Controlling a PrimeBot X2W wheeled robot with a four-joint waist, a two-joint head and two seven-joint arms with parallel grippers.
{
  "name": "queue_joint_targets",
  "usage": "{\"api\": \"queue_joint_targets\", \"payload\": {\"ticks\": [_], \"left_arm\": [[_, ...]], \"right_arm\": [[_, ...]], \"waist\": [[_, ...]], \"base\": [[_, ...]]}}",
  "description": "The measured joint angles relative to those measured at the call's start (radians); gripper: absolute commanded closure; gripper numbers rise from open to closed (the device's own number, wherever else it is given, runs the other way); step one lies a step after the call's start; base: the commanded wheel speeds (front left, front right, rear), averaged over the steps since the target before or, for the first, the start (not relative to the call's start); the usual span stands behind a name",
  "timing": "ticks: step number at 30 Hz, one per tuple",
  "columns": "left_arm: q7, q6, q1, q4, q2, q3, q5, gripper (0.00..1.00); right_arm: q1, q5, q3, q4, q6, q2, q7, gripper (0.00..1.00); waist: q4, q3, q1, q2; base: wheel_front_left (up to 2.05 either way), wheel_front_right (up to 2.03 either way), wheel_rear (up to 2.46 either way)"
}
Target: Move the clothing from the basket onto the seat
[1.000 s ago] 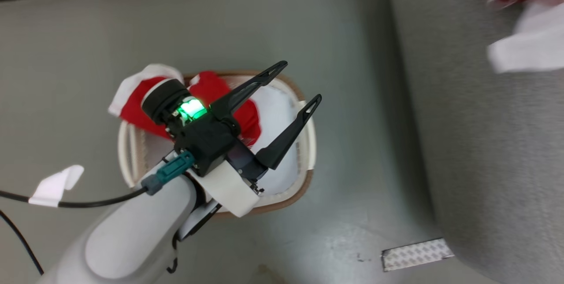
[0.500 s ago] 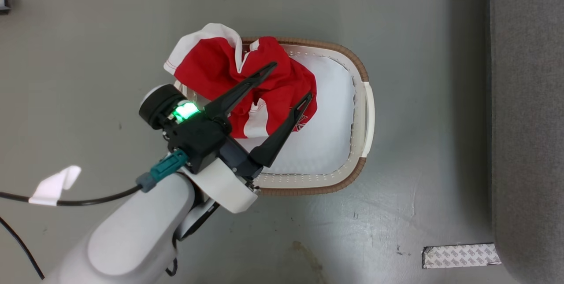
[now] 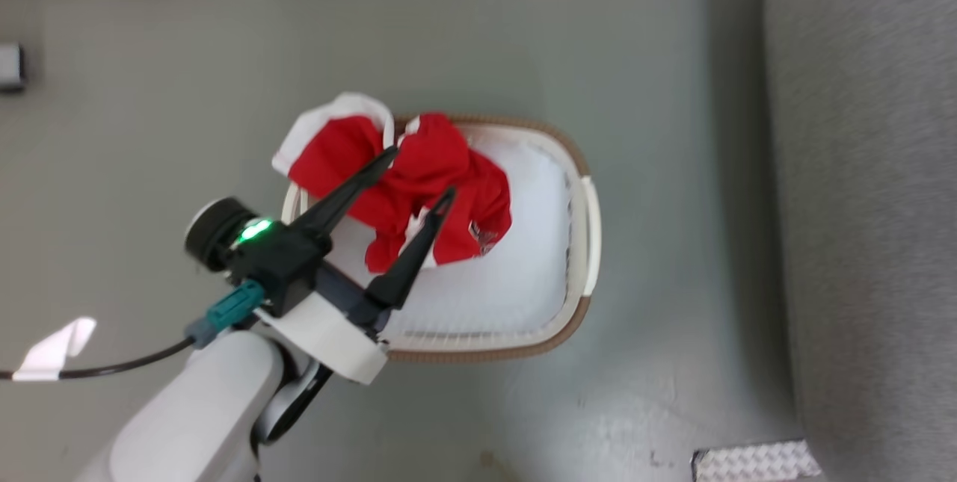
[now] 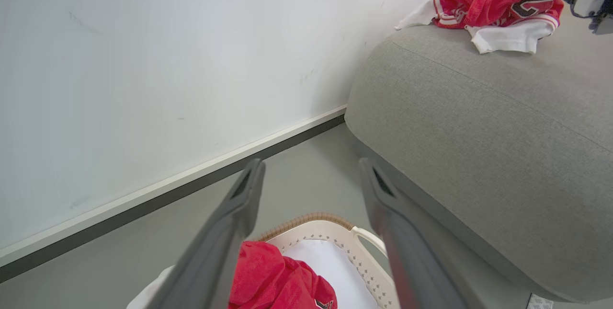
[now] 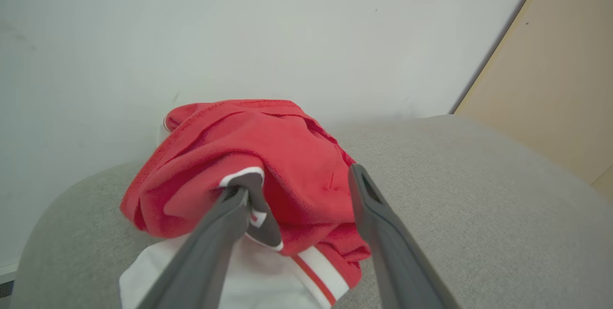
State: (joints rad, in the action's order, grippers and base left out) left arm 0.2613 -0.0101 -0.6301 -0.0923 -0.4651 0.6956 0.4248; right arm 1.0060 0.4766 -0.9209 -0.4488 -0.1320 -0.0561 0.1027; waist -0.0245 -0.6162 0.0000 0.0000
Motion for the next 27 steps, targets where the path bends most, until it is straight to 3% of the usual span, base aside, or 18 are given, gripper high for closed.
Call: {"api": "queue_joint_targets", "payload": {"ticks": [4,11,27], "left_arm": [[0.002,0.025,0.062,-0.016,-0.005,-0.032,0.019,0.00],[0.002,0.069,0.204,-0.025,0.017,-0.117,0.034,0.00],[0.003,0.108,0.531,-0.042,0.122,-0.332,-0.036,0.00]], "right_arm": [[-0.120,-0.042,0.086,-0.022,0.000,0.003,0.079,0.00],[-0.313,-0.224,0.308,-0.031,0.000,0.006,0.150,0.00],[-0.794,-0.533,0.786,0.207,0.000,0.006,0.161,0.00]], "waist": [[-0.017,0.074,-0.0001,0.0000],[-0.041,0.232,-0.0003,0.0000],[-0.027,0.554,-0.0004,0.0000]], "base": [[0.00,0.00,0.00],[0.00,0.00,0.00],[0.00,0.00,0.00]]}}
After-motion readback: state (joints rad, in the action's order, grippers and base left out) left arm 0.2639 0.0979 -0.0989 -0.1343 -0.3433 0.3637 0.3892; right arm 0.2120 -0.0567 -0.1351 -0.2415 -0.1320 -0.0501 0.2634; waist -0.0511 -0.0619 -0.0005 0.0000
